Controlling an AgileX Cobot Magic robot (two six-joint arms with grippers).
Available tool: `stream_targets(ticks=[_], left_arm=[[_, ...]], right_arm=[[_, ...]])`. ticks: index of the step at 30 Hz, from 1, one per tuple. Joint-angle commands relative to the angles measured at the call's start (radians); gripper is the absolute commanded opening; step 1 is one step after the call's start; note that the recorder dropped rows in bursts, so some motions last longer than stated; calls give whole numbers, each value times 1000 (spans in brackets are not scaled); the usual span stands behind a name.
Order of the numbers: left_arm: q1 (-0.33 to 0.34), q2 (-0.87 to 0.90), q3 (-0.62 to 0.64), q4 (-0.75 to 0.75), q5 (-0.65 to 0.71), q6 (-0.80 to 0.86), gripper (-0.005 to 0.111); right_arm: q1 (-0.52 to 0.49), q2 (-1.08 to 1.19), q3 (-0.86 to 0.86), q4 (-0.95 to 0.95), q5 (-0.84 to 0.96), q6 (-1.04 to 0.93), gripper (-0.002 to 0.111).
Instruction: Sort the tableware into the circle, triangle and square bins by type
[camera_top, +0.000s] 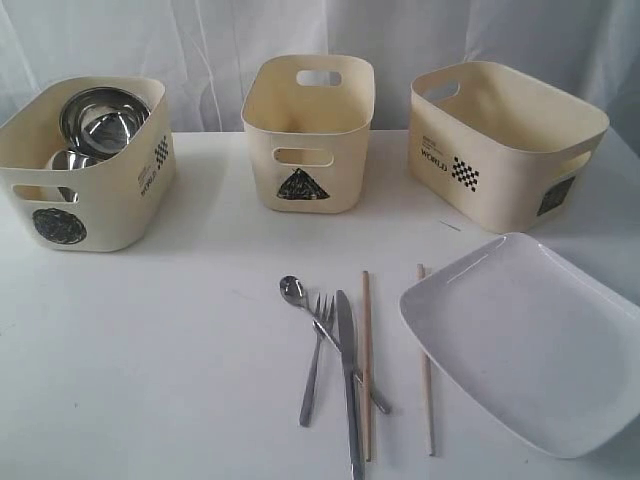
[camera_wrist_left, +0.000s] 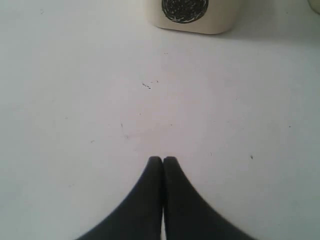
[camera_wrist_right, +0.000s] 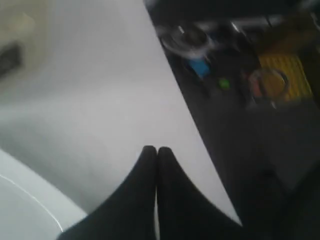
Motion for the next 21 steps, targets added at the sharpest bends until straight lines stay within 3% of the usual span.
stream_targets(ticks=[1,4,6,8,14,17,21], left_arm=[[-7,-5,6,12,3,-1,0],[-7,-5,6,12,3,-1,0],[-7,-5,6,13,3,-1,0],[-7,-5,6,17,3,1,0],[-7,-5,6,17,3,-1,0],[-7,-5,6,17,3,-1,0],[-7,-5,6,17,3,-1,0]], right_arm=[[41,-54,-14,452,138,-455,0],[136,-124,-14,919,187,-937,0],[217,-147,-12,1135,253,-1020,0],[296,-144,-10,1219,265,-998,0],[589,15,-48,1238,123,-819,0],[657,148,-111,1230,132,-819,0],[666,281,-184,1233,145,-819,0]])
